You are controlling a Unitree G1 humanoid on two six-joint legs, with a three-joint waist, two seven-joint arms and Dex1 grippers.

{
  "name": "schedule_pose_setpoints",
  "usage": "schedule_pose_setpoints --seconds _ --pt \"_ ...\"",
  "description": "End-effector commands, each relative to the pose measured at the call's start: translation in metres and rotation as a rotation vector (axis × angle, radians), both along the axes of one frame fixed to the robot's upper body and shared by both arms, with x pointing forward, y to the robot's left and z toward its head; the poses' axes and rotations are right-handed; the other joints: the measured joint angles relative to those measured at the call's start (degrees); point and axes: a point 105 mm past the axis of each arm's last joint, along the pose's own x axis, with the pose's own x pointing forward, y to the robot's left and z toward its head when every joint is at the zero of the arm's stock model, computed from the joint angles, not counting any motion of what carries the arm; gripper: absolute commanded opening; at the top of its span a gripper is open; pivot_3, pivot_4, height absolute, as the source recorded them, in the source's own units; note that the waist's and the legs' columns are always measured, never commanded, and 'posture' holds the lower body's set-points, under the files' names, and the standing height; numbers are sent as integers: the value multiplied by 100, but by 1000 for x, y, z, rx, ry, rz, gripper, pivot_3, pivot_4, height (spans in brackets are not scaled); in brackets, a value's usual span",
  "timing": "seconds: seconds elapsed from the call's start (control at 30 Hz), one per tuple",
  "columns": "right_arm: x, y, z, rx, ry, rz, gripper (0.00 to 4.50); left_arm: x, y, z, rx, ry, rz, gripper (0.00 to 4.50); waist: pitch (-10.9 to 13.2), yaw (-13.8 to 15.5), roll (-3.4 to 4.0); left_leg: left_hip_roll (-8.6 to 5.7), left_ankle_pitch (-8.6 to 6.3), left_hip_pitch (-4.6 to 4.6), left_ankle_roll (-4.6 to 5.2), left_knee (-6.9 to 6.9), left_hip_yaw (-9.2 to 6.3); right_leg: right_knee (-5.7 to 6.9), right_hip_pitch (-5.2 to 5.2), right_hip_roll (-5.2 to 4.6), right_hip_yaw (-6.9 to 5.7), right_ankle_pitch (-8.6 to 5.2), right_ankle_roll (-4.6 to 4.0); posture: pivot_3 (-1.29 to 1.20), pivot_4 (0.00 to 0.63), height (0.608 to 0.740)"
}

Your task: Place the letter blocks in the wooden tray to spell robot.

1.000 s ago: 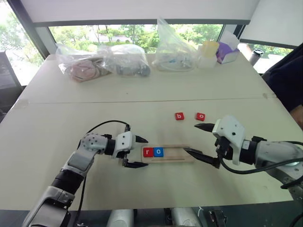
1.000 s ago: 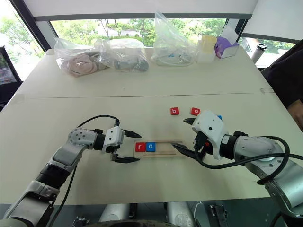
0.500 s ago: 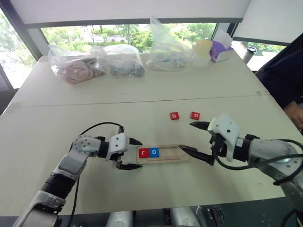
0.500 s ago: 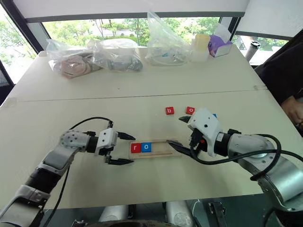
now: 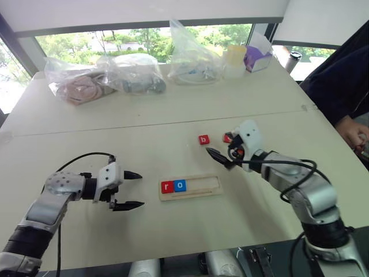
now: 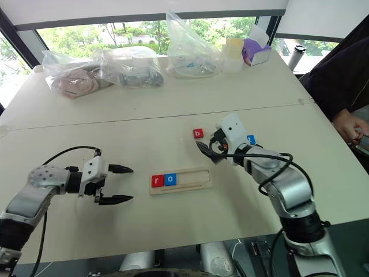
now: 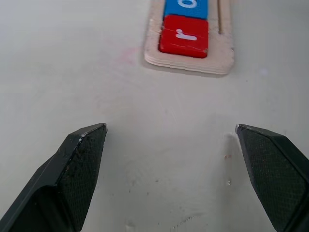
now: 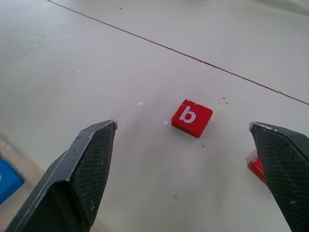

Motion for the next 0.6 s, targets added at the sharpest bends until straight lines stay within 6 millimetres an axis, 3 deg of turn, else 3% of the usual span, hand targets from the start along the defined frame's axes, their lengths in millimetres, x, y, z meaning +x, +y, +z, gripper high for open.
schedule_pose_setpoints --seconds 0.03,0.27,0.6 --pt "15 5 3 4 -23 -68 4500 5 -7 27 -84 -42 27 4473 0 5 -1 0 0 -17 0 14 -2 17 -17 0 0 1 -1 0 150 740" --pt "38 10 -13 53 38 -191 4500 1 -26 47 -164 -44 48 4473 1 36 -2 -8 1 -44 -1 24 -5 25 -40 2 0 15 13 0 150 740" --pt "51 27 -31 71 97 -253 4500 2 -32 49 -169 -54 68 4473 1 0 -1 -10 1 -43 -1 23 -7 28 -42 4 0 16 13 0 150 740"
